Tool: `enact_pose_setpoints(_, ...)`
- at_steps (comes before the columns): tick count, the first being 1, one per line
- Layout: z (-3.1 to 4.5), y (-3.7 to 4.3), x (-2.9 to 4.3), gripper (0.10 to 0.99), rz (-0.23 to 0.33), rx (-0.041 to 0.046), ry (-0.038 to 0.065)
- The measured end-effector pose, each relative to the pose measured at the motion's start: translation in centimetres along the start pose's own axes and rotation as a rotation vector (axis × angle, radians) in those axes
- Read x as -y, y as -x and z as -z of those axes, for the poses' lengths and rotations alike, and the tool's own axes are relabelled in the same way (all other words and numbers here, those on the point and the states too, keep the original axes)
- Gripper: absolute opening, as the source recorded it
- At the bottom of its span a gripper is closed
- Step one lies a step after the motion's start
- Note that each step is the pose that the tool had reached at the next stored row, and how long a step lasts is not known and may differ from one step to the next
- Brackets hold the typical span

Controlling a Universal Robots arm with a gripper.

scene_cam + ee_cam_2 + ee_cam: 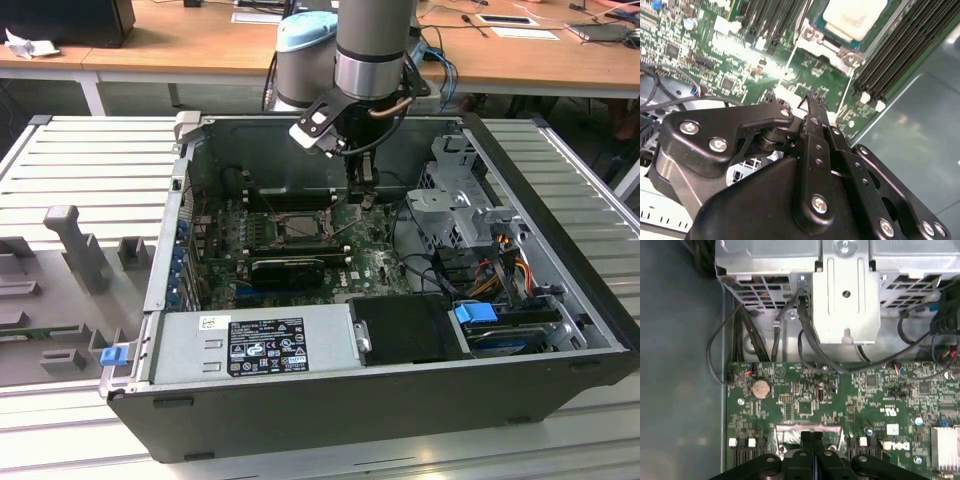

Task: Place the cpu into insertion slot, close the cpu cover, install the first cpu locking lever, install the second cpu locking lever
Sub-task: 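Close the cpu cover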

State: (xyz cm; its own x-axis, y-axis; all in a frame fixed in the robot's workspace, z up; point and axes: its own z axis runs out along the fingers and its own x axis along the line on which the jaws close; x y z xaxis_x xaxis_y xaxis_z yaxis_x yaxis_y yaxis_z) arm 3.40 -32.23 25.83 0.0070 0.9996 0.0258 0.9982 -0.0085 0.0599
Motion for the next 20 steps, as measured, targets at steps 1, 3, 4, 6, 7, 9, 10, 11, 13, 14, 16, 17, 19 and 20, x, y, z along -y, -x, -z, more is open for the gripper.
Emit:
enact_pose_setpoints(1, -0.03, 0.0, -0.12, 0.106, 0.0, 0.0, 0.0)
enact_pose_setpoints(3, -0.1, -0.01, -0.42, 0.106, 0.0, 0.0, 0.0)
enact_pose_setpoints(4, -0.13, -0.02, -0.58, 0.106, 0.0, 0.0004, 0.0)
enact_pose_setpoints(6, -0.2, -0.02, -1.0, 0.106, 0.0, 0.001, 0.0)
enact_pose_setpoints(7, -0.24, -0.02, -1.21, 0.106, 0.002, 0.0008, 0.0)
enact_pose_setpoints(9, -0.34, -0.03, -1.6, 0.106, 0.003, 0.0008, 0.0)
enact_pose_setpoints(10, -0.42, -0.03, -1.85, 0.106, 0.003, 0.0013, 0.0)
enact_pose_setpoints(11, -0.47, -0.03, -2.13, 0.106, 0.003, 0.0012, 0.0)
enact_pose_setpoints(13, -0.5, -0.03, -2.53, 0.106, 0.003, 0.0013, 0.0)
enact_pose_setpoints(14, -0.58, -0.03, -2.76, 0.106, 0.003, 0.0011, 0.0)
enact_pose_setpoints(16, -1.0, -0.02, -2.99, 0.106, 0.003, 0.0013, 0.0)
enact_pose_setpoints(17, -1.29, -0.01, -2.98, 0.106, 0.003, 0.0013, 0.0)
enact_pose_setpoints(19, -1.49, -0.01, -2.98, 0.106, 0.003, 0.0015, -0.012)
enact_pose_setpoints(20, -1.48, -0.01, -2.98, 0.106, 0.002, 0.0015, -0.021)
